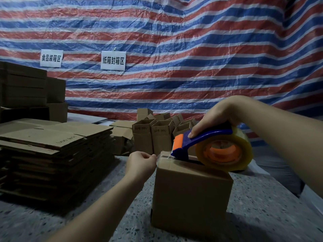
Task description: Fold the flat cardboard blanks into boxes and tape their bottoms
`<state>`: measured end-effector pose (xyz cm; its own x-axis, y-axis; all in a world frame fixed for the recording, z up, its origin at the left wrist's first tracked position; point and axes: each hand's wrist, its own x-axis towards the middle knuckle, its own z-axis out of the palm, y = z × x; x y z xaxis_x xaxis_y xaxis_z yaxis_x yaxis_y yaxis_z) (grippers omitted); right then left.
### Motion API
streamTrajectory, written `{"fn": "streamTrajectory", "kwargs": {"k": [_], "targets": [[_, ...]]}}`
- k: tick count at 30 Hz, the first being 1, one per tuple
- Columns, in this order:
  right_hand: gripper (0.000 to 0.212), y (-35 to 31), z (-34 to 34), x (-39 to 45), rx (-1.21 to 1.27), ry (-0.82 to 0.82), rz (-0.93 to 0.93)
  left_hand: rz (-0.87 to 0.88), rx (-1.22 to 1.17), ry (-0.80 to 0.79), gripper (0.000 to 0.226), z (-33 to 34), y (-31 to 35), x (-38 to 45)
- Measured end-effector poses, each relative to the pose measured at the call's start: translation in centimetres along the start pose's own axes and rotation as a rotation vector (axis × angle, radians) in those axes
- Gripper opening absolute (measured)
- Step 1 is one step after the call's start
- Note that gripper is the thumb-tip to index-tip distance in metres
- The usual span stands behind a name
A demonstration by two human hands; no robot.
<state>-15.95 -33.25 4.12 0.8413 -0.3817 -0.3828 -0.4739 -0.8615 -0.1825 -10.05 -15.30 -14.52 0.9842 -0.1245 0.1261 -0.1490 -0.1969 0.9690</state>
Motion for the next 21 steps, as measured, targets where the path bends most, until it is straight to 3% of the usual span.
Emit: {"fn": "streamTrajectory", "kwargs": {"k": [21], "targets": [[0.057,-0.1,0.1,0.4,0.002,-0.016,-0.009,0.057,0.143,-0.060,0.035,0.3,-0.7,0.8]]}}
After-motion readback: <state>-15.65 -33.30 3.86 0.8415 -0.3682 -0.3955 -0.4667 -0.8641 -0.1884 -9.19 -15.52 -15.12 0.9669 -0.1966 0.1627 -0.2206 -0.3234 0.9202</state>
